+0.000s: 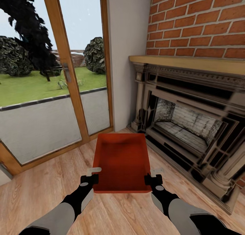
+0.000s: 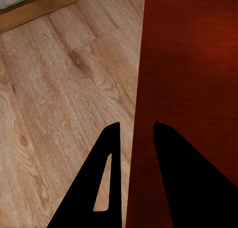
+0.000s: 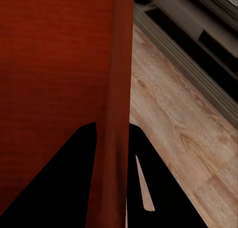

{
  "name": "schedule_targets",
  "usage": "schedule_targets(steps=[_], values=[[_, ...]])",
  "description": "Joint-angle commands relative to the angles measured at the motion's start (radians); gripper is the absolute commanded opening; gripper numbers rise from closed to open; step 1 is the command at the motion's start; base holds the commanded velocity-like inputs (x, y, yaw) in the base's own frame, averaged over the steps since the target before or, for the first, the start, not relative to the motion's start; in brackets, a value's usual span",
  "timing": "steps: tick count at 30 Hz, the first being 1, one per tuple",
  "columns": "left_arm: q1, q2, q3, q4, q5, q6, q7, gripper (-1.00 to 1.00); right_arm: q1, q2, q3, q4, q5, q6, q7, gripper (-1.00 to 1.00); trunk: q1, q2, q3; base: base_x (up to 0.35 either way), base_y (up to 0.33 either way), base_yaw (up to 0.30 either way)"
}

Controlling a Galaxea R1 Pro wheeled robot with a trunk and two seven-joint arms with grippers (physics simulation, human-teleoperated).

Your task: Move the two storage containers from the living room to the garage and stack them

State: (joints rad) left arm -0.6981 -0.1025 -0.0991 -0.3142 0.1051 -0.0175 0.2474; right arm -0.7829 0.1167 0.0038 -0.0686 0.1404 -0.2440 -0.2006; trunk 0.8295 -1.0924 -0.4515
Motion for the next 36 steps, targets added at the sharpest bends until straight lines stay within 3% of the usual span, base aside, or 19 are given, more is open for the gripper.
schedule_targets(steps=[1, 36], values=[[-0.001, 0.001, 0.013, -0.003, -0.008, -0.039, 0.024, -1.00, 0.000, 0.000, -0.033, 0.004, -0.006, -0.003, -0.009, -1.00, 0.000, -0.001, 0.001, 0.000, 0.000, 0.000], [-0.001, 0.001, 0.013, -0.002, -0.008, -0.039, 0.024, -1.00, -0.001, 0.000, -0.033, 0.004, -0.005, -0.003, -0.009, -1.00, 0.000, -0.001, 0.056, 0.000, 0.000, 0.000]])
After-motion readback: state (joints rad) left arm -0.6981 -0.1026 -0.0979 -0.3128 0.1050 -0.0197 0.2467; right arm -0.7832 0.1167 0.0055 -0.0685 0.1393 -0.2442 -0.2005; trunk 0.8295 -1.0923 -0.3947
